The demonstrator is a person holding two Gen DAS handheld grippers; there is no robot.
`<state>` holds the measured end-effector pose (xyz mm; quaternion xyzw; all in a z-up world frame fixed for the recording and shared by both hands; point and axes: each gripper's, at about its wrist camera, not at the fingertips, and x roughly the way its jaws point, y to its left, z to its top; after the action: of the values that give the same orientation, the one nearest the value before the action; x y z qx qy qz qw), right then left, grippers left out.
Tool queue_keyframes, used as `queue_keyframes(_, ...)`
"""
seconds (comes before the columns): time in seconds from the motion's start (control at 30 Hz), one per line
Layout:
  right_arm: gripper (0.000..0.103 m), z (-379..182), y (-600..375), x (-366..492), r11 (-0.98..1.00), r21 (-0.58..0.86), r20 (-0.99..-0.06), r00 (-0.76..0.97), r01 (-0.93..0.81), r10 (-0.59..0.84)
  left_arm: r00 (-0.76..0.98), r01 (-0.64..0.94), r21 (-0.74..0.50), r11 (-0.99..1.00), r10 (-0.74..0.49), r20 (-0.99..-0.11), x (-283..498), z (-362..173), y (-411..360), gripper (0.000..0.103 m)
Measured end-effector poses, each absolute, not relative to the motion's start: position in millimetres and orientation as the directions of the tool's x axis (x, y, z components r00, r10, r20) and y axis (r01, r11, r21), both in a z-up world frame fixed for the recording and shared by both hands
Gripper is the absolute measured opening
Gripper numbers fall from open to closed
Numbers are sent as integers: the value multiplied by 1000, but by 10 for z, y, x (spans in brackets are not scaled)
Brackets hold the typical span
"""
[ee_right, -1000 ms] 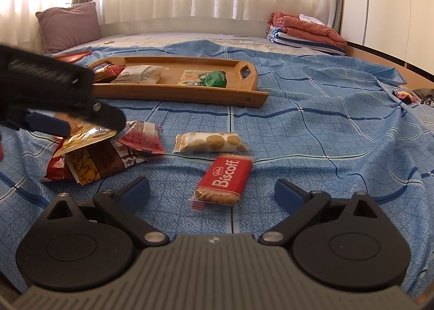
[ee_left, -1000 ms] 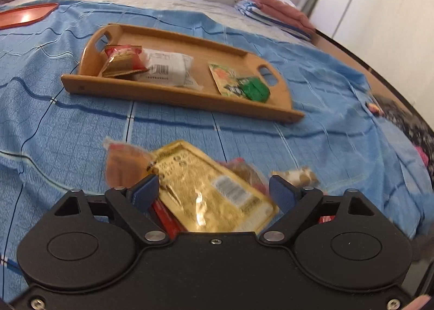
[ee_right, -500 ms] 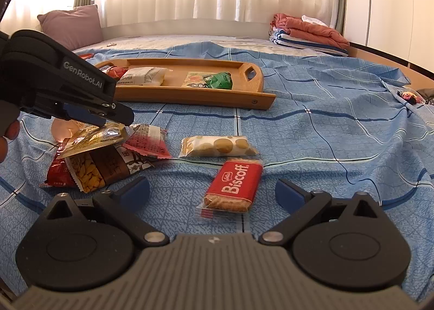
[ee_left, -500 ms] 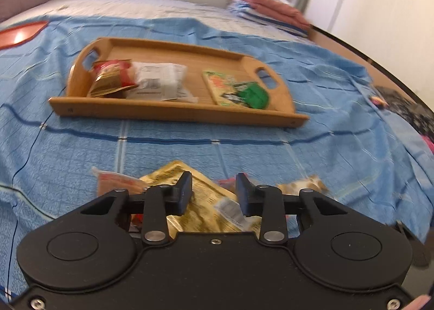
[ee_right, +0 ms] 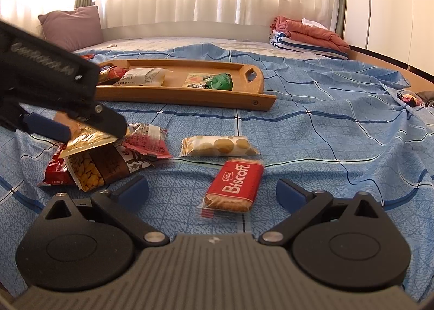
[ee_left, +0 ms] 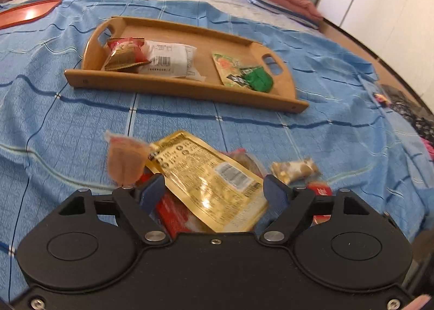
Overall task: Organize snacks
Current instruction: 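Grasp the gold snack pouch with the left gripper and lift it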
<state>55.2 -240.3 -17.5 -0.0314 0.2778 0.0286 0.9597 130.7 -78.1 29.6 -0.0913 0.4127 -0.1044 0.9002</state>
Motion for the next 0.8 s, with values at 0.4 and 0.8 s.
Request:
queue_keyframes(0.4,103,-178,-2396,531,997,-41,-529,848,-68,36,628,-49,-297,954,-201,-751,1739,131,-768,67)
queue_keyframes(0.8,103,-178,-2396,534,997,-39,-527,849,-66,36,675,140,-191,971,-235,-699,1568,198,-987,61)
